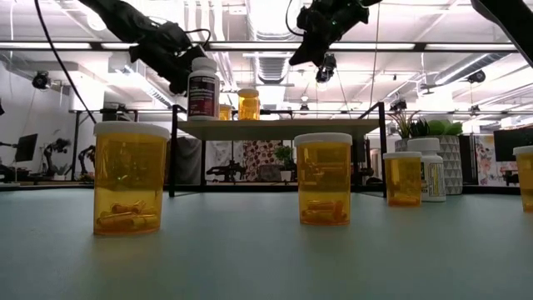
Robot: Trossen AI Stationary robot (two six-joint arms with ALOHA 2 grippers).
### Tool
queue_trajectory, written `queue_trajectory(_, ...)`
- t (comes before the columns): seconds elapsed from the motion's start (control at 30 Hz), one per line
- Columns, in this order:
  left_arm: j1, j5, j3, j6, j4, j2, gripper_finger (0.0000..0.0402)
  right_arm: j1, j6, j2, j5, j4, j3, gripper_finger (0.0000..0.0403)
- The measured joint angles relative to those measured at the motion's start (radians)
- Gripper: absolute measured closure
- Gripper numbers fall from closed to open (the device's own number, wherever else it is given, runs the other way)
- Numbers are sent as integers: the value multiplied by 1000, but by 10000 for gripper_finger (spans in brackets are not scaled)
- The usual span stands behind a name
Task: Pick and place medicine bottles onto shelf by color
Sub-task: Put the orange pill bottle on the shelf aligned with the other orange pill bottle
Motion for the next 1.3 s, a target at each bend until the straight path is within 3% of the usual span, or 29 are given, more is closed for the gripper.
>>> queue_trajectory(0.1,0,-45,12,-2,1,-10,402,0,1,0,0,-1,-4,385)
queue_trajectory(0.6,-2,-13,-21,-11,-85,-40,402,0,-7,0,0,-25,-8,385)
queue_trajectory(1.0,-3,3,-21,-80,111,39,402,0,2,0,0,-27,-8,385)
queue_trajectory(1.3,-3,-4,-20,-80,109,37,402,3,10,0,-2,34,-58,385)
